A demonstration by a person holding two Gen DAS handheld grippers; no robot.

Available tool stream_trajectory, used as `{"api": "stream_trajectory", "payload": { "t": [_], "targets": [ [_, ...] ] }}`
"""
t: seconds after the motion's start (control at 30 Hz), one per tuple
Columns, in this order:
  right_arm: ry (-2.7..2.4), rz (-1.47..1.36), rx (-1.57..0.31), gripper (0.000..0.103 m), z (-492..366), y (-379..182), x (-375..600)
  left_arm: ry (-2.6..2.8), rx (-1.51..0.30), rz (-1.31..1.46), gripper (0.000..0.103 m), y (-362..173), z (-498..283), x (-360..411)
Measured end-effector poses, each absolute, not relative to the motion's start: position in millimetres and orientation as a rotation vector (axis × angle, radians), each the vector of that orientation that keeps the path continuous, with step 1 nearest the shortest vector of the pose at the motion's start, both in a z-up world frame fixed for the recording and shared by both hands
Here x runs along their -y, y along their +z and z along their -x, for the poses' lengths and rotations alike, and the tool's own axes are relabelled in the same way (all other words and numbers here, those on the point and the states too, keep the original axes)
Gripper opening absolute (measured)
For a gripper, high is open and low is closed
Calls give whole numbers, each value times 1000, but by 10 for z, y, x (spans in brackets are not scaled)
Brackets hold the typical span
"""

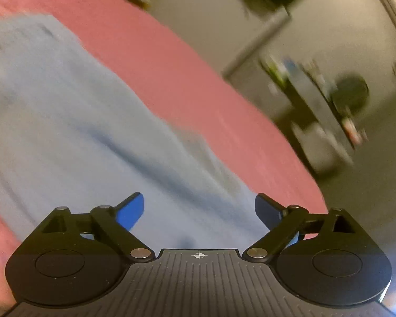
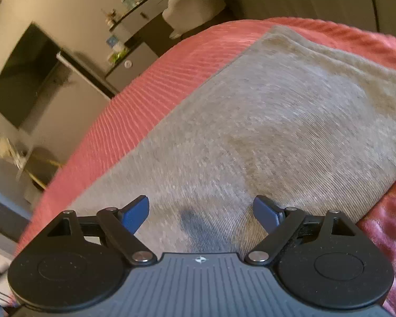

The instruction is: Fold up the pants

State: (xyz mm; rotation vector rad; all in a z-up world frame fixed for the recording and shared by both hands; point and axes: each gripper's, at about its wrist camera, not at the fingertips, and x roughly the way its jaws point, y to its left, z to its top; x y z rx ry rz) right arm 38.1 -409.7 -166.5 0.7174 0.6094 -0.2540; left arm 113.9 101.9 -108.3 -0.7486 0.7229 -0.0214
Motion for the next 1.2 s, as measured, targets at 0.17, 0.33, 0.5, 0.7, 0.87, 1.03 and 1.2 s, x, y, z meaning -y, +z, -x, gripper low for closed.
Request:
{"api": "stream_trajectory", "payload": {
  "t": [0.17, 0.33, 0.5, 0.7, 0.87, 1.03, 1.2],
  "targets": [
    [-250, -716, -603, 86, -363, -1673, 4104, -68, -992, 406, 95, -1461, -1231, -46],
    [-241, -769, -581, 86, -328, -1702, 4170, -163, -997, 140, 100, -1374, -934, 463],
    [-261, -666, -629, 87, -414, -1657, 4048, -205, -1008, 194, 102, -1383, -844, 422],
    [-257, -683, -620, 87, -395, -1663, 4067, -203, -995, 338, 103, -1458, -914, 86],
    [-202, -904, -538, 86, -191, -1738, 4322, -208, -990, 292, 103, -1457, -892, 105],
    [-359, -1043, -395, 86, 400, -1532, 4669, -208, -990, 274, 103, -1481, -924, 137],
    [-487, -1189, -342, 45, 1037, -1655, 5027, -200, -990, 245, 103, -1488, -954, 186]
  ]
}}
